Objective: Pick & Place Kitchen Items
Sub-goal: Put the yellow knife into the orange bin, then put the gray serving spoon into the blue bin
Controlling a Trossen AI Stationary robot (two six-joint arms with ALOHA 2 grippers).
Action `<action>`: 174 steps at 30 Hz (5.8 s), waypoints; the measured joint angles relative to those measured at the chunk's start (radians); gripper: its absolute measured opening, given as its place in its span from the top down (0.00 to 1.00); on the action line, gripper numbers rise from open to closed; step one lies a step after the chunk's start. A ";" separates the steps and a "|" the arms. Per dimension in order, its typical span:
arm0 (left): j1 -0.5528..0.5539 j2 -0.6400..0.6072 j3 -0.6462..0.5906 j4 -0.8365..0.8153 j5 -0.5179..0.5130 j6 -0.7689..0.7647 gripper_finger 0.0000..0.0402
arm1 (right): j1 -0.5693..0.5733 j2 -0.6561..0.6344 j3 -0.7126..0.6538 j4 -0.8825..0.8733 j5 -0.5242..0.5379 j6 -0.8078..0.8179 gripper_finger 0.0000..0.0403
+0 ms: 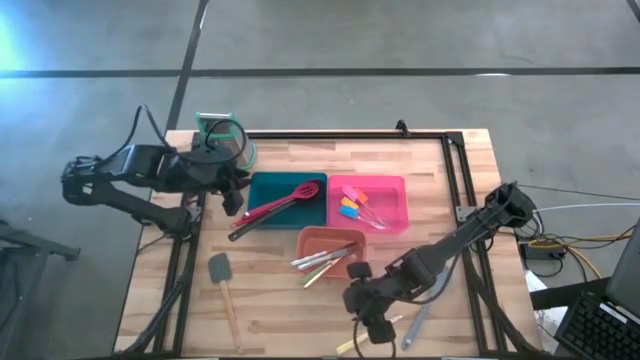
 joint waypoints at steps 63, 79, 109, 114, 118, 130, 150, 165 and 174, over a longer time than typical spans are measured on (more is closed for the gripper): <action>0.000 0.056 -0.013 -0.004 0.012 -0.061 0.77 | 0.100 0.529 0.383 -0.371 0.043 -0.155 0.90; 0.000 0.056 -0.014 -0.004 0.013 -0.061 0.77 | 0.070 0.349 0.366 -0.598 0.085 -0.104 0.90; 0.000 0.054 -0.014 -0.004 0.066 -0.054 0.77 | -0.391 0.073 0.375 -0.134 -0.188 -0.325 0.90; 0.000 0.052 -0.007 -0.005 0.117 -0.061 0.77 | -0.395 0.091 0.373 -0.097 -0.190 -0.399 0.90; 0.000 0.052 0.004 -0.004 0.129 -0.084 0.77 | -0.395 0.120 0.371 -0.093 -0.190 -0.459 0.90; 0.000 0.048 0.020 -0.034 0.172 -0.100 0.77 | -0.406 0.240 0.309 -0.098 -0.208 -0.572 0.90; 0.000 0.031 0.022 -0.047 0.229 -0.202 0.77 | -0.422 0.229 0.030 0.175 -0.235 -0.571 0.90; 0.000 0.031 0.022 -0.047 0.246 -0.220 0.77 | -0.427 0.219 0.020 0.192 -0.231 -0.490 0.68; 0.000 0.031 0.022 -0.046 0.244 -0.182 0.77 | -0.411 0.133 0.126 -0.032 -0.231 -0.385 0.53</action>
